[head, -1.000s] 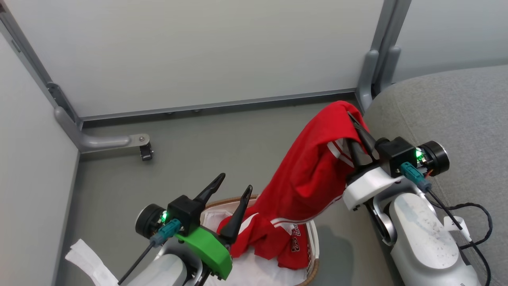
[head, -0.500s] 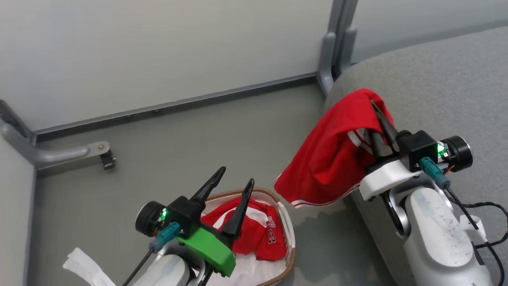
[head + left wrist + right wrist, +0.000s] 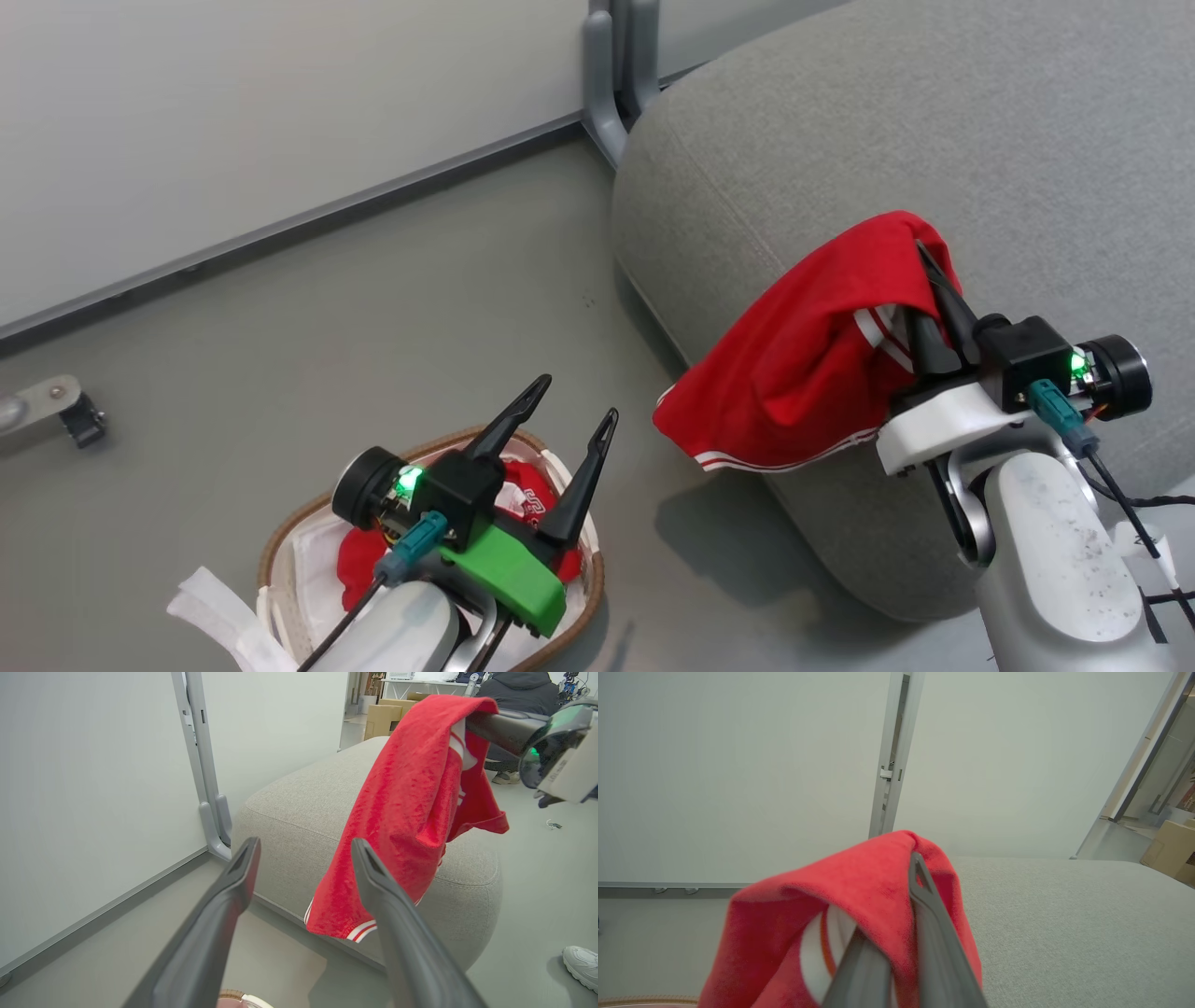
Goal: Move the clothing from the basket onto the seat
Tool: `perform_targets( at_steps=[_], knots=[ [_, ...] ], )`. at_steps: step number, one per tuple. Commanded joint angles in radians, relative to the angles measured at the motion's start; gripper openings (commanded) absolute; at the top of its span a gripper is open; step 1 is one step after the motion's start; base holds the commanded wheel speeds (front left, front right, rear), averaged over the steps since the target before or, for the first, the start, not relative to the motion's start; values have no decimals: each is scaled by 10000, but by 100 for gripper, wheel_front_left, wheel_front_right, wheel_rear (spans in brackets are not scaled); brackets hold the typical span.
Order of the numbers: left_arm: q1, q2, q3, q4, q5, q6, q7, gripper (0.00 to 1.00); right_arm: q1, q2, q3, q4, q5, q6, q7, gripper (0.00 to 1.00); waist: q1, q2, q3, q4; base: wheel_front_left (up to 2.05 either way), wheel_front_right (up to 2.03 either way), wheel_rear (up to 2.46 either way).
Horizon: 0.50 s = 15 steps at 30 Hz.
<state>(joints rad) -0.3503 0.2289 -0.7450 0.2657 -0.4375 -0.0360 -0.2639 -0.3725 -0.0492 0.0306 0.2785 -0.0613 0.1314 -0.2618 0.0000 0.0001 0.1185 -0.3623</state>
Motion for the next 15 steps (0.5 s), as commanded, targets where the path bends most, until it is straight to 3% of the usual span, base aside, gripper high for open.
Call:
perform_targets(
  at_steps=[1, 8, 15],
  knots=[
    [-162, -5, 53, 67, 63, -67, -8, 100, 118, -18, -74, -93, 53, -14, -49, 0, 0, -1, 531, -544, 0, 0, 0],
    [-312, -38, 15, 206, 297, -190, -8, 100, 147, -23, -399, -120, 84, -14, -49, 0, 0, -1, 841, -359, 0, 0, 0],
    [-487, -73, -10, 201, 439, -238, -9, 100, -703, -161, -752, 332, -236, -14, -51, 0, 0, -1, 1435, 297, 0, 0, 0]
  ],
)
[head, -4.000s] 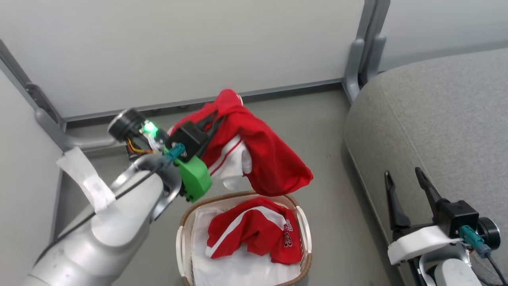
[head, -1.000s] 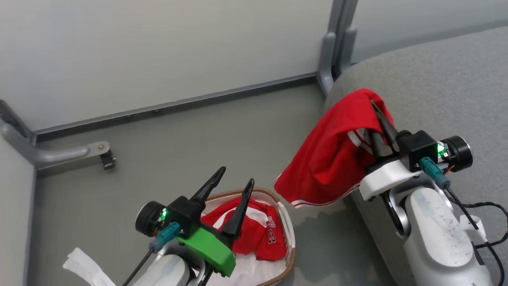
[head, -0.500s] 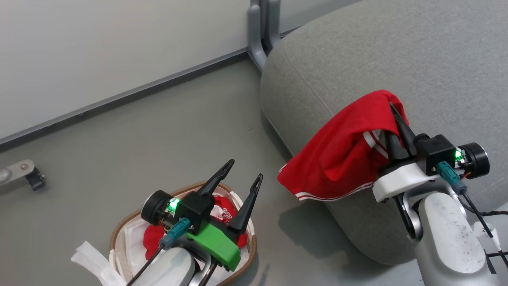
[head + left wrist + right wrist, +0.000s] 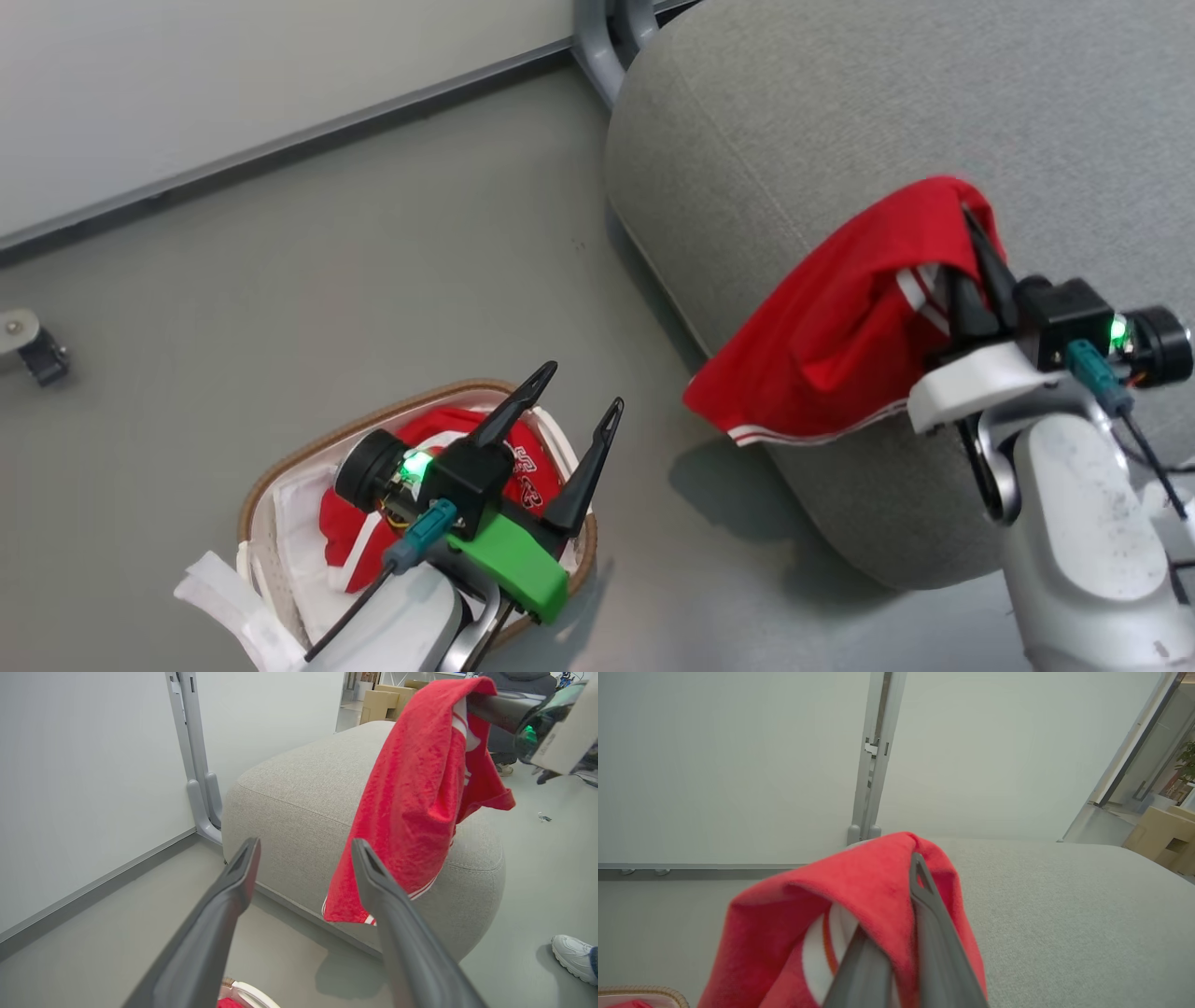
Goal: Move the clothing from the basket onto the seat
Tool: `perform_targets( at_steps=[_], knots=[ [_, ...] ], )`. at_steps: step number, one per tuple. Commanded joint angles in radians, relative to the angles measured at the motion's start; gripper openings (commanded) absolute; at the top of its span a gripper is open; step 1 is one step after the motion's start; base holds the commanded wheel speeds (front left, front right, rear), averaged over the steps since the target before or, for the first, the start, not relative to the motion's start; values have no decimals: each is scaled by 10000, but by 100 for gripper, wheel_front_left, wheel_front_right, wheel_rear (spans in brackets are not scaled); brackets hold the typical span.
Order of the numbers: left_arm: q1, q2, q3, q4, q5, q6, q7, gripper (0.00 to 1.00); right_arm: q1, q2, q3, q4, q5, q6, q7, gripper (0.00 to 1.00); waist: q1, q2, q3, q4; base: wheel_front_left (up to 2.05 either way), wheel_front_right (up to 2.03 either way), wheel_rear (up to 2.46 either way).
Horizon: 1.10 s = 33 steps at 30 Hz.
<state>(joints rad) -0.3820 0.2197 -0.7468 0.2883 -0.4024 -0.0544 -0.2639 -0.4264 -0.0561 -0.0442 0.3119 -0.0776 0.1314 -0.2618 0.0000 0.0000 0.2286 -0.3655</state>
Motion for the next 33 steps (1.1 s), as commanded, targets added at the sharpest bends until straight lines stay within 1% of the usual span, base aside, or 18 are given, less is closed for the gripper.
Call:
perform_targets(
  at_steps=[1, 6, 10, 12, 13, 17, 19, 22, 24, 27, 33],
  knots=[
    [-223, 46, -2, -35, 149, -60, -9, 100, -404, -218, 76, 94, -129, -14, -51, 0, 0, 0, 468, 438, 0, 0, 0],
    [-452, 146, -113, -41, 306, -49, 25, 100, -1886, -985, -6, 407, -416, -14, -49, 0, 0, 0, 1073, 923, 0, 0, 0],
    [-674, 123, -243, -163, 439, -115, 65, 100, -3357, -1895, -377, 870, -766, -14, -49, 0, 0, 0, 1582, 1411, 0, 0, 0],
    [-810, 91, -337, -224, 511, -149, 116, 100, -4130, -2369, -643, 1107, -822, -14, -49, 0, 0, 0, 1825, 1680, 0, 0, 0],
    [-900, 51, -403, -277, 564, -150, 146, 100, -4556, -2744, -903, 1238, -912, -15, -48, 0, 0, 0, 1972, 1853, 0, 0, 0],
    [-1271, 4, -553, -553, 793, -148, 275, 100, -5886, -3819, -1748, 1735, -1072, -15, 142, 0, 0, 0, 2460, 2413, 0, 0, 0],
    [-1423, 13, -574, -779, 829, -109, 334, 100, -6309, -4345, -2059, 1976, -1192, -14, 301, 0, 0, 0, 2728, 2652, 0, 0, 0],
    [-1563, 80, -598, -1104, 919, -69, 400, 100, -6681, -4861, -2526, 2438, -1268, -14, 431, 0, 0, 0, 3059, 2894, 0, 0, 0],
    [-1637, 126, -610, -1263, 961, -36, 492, 100, -6738, -4989, -2925, 2850, -1360, -14, 465, 0, 0, 0, 3277, 2979, 0, 0, 0],
    [-1649, 229, -618, -1449, 1000, 54, 582, 100, -6430, -4903, -3509, 3567, -1621, -14, 369, 0, 0, 0, 3625, 3038, 0, 0, 0],
    [-1592, 400, -652, -1566, 1049, 120, 690, 100, -5726, -4047, -4668, 4942, -2291, -15, 84, 0, 0, 0, 4124, 2945, 0, 0, 0]
  ],
)
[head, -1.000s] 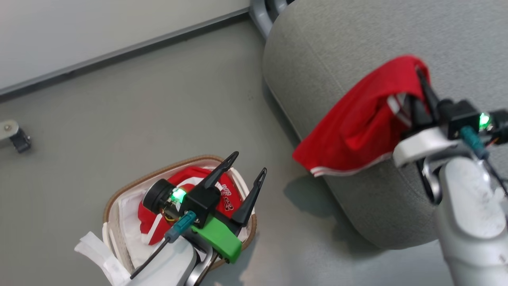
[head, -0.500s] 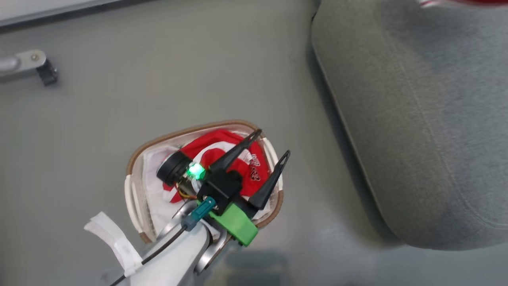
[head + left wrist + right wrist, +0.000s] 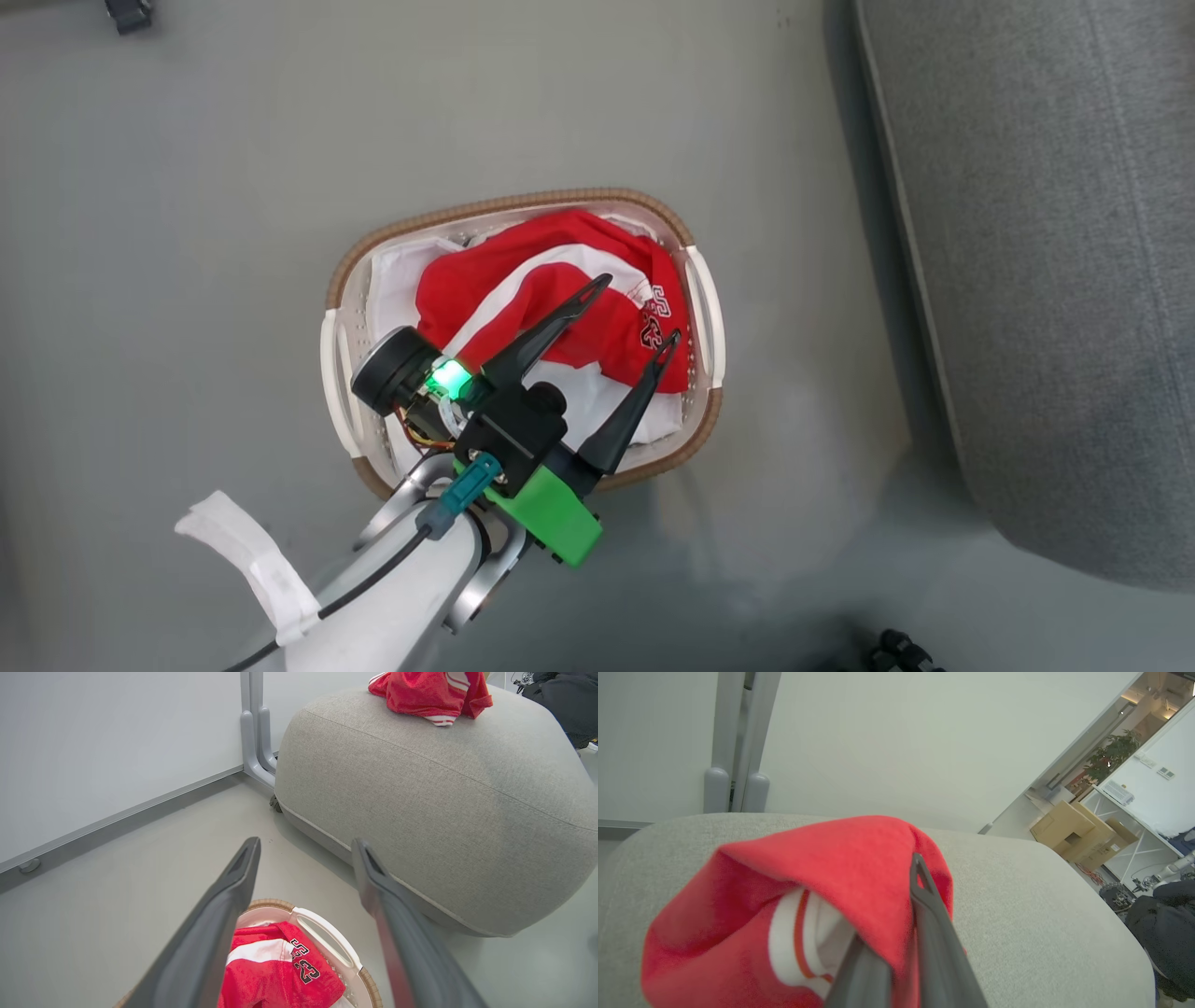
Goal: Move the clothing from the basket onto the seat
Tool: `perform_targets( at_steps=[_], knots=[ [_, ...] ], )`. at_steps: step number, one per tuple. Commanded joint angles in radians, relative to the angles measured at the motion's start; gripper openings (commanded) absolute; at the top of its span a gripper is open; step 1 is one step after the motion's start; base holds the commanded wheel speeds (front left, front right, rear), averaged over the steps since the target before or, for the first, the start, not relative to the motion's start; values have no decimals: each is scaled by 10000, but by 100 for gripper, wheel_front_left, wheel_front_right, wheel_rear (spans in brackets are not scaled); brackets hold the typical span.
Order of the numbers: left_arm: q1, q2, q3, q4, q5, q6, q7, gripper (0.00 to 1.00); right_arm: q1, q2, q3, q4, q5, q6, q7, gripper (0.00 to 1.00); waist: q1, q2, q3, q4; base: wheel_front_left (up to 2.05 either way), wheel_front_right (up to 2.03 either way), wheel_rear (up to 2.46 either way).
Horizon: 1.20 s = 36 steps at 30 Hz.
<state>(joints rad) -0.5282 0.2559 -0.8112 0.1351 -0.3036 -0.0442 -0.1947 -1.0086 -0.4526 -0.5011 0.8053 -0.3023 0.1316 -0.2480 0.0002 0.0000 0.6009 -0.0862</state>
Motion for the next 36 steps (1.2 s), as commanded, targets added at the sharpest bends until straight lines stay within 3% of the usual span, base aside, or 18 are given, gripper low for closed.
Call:
perform_targets(
  at_steps=[1, 4, 5, 6, 7, 8, 16, 21, 30, 36],
  knots=[
    [-147, 53, -7, -50, 70, 33, 7, 100, 181, 63, -277, 167, -140, -17, -97, 0, -2, 0, 442, 139, 0, 0, 0],
    [-178, 143, 43, -60, 42, 87, 27, 100, 397, 510, -673, 479, -446, -16, -165, 0, -2, 0, 485, 57, 0, 0, 0],
    [-172, 183, 63, -51, 28, 96, 36, 100, 457, 630, -763, 475, -550, -16, -166, 6, -2, 0, 477, 12, 0, 0, 0],
    [-165, 219, 75, -39, 11, 101, 38, 100, 483, 749, -784, 305, -561, -17, -175, 31, -2, 0, 465, -29, 0, 0, 0],
    [-152, 249, 89, -24, -14, 115, 45, 100, 572, 873, -774, 40, -565, -17, -180, 87, -2, 0, 440, -79, 0, 0, 0],
    [-138, 263, 95, 3, -36, 132, 46, 100, 670, 1021, -742, -145, -530, -17, -177, 100, -2, 0, 406, -123, 0, 0, 0],
    [-75, 241, 191, 157, -273, 131, -170, 100, 1736, 2008, -272, -1259, -441, -16, -183, 100, -2, 0, -237, -556, 0, 0, 0],
    [38, 177, 372, 455, -480, 200, -374, 100, 2428, 2276, 140, -1828, -125, -16, -184, 100, -2, 0, -947, -654, 0, 0, 0],
    [623, -86, 1187, 1320, -1054, 345, -700, 100, 3087, 2185, 1058, -2389, 420, -16, -185, 100, -2, 0, -2724, -356, 0, 0, 0],
    [1411, -364, 2263, 1342, -1229, 424, -703, 100, 3321, 2346, 1987, -2294, 938, -16, -186, 100, -2, 0, -3886, 68, 0, 0, 0]
  ],
)
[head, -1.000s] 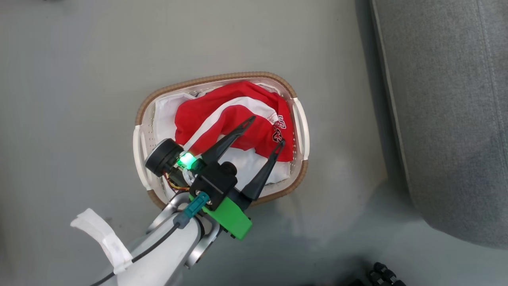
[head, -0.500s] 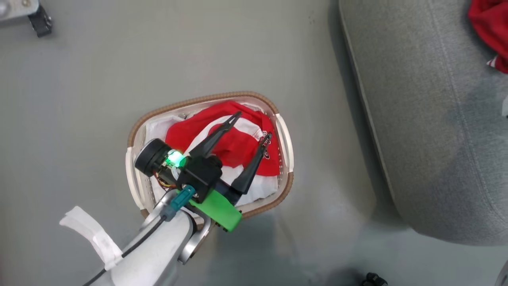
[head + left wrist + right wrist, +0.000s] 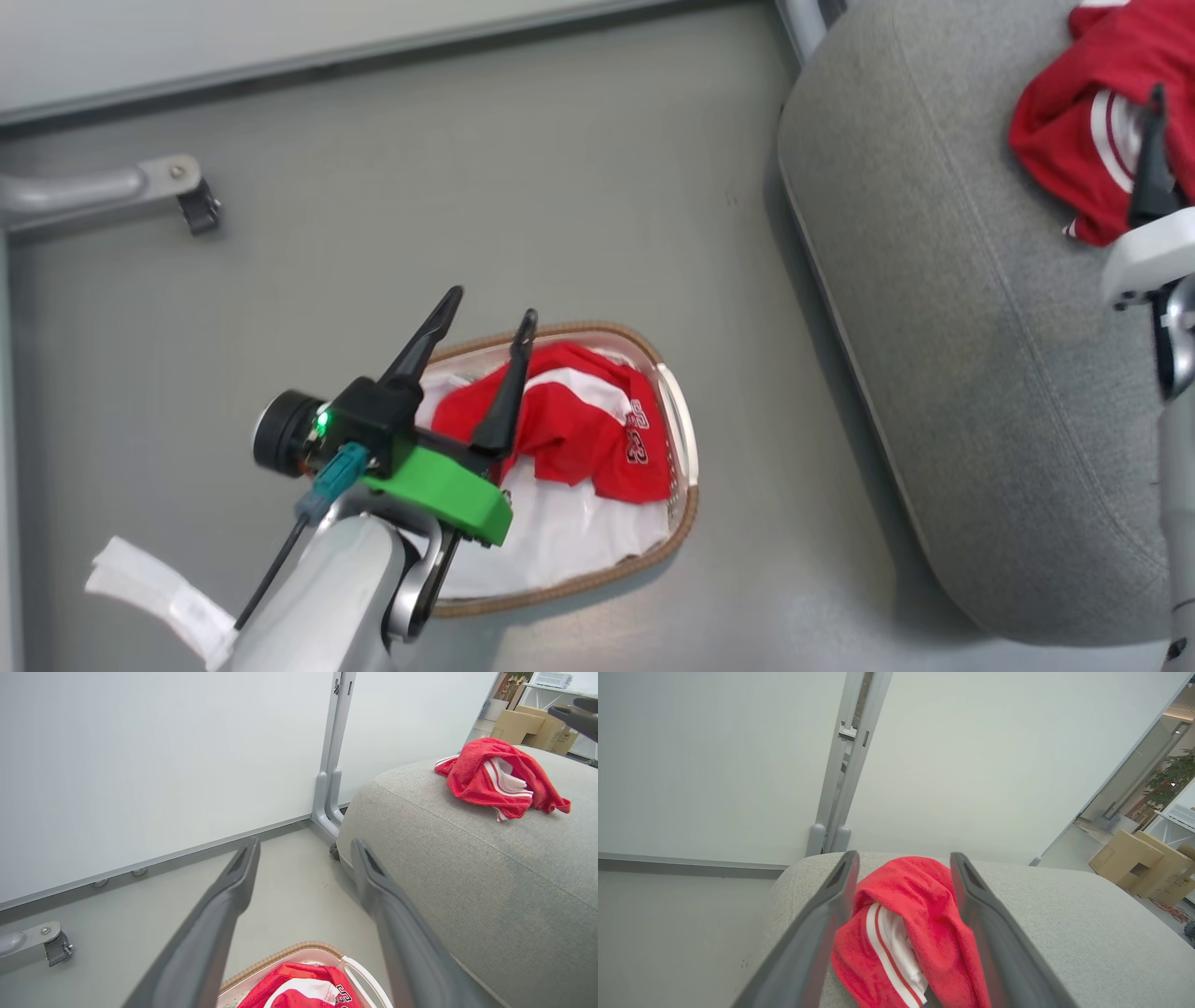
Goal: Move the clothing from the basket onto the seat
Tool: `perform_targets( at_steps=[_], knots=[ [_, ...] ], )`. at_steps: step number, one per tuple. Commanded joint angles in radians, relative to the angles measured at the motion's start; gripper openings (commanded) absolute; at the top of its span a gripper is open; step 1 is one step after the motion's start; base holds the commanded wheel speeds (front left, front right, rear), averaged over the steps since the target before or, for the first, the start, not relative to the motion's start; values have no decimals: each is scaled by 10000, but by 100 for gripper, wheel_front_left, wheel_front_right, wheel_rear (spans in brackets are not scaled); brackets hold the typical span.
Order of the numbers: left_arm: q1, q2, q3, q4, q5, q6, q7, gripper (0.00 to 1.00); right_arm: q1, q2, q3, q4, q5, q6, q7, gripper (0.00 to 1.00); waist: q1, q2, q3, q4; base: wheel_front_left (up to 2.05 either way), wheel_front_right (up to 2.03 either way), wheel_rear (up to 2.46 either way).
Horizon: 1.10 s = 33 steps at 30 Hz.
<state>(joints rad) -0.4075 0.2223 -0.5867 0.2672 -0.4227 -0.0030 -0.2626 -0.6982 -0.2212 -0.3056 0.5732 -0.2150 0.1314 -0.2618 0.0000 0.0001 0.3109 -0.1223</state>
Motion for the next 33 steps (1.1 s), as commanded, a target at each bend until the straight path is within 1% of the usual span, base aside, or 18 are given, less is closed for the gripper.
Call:
perform_targets(
  at_steps=[1, 2, 3, 4, 7, 13, 18, 20, 23, 27, 33],
  knots=[
    [398, -74, 272, 9, -35, 28, -16, 100, 303, 102, 247, 137, 199, -14, -48, 100, 0, -1, -1160, 503, 0, 0, 0],
    [545, -105, 441, -3, -36, 31, -15, 100, 358, 161, 420, 205, 310, -14, -48, 100, 0, -1, -1304, 567, 0, 0, 0],
    [930, -191, 892, -28, 42, 41, -18, 100, 474, 283, 803, 254, 625, -14, -49, 100, 0, -1, -1562, 689, 0, 0, 0],
    [1144, -255, 1118, -52, 77, 65, -18, 100, 581, 358, 1025, 256, 821, -14, -48, 100, 0, -1, -1683, 749, 0, 0, 0],
    [1725, -470, 1792, -98, 84, 76, -19, 100, 1027, 670, 1399, 92, 1347, -14, -48, 100, 0, -1, -1908, 898, 0, 0, 0],
    [2843, -870, 2988, -156, 402, 33, -19, 100, 2375, 1292, 1882, -815, 2095, -14, -48, 100, 0, -1, -2184, 1139, 0, 0, 0],
    [3646, -1188, 3758, -180, 621, -164, -19, 100, 3870, 1623, 2124, -1802, 2341, -14, -48, 100, 0, -1, -2396, 1321, 0, 0, 0],
    [3902, -1297, 3974, -208, 738, -242, -19, 100, 4410, 1679, 2243, -2111, 2504, -14, -48, 100, 0, -1, -2490, 1368, 0, 0, 0],
    [4241, -1415, 4216, -247, 913, -366, -21, 100, 5192, 1687, 2667, -2421, 3277, -14, -48, 100, 0, -1, -2650, 1401, 0, 0, 0],
    [4452, -1567, 4466, -319, 1021, -480, -20, 100, 5764, 1689, 3011, -2654, 3762, -14, -48, 100, 0, -1, -2711, 1413, 0, 0, 0],
    [4575, -1644, 4719, -392, 1174, -614, -20, 100, 6106, 1679, 3511, -2688, 3669, -14, -48, 100, 0, -1, -2823, 1425, 0, 0, 0]
  ],
)
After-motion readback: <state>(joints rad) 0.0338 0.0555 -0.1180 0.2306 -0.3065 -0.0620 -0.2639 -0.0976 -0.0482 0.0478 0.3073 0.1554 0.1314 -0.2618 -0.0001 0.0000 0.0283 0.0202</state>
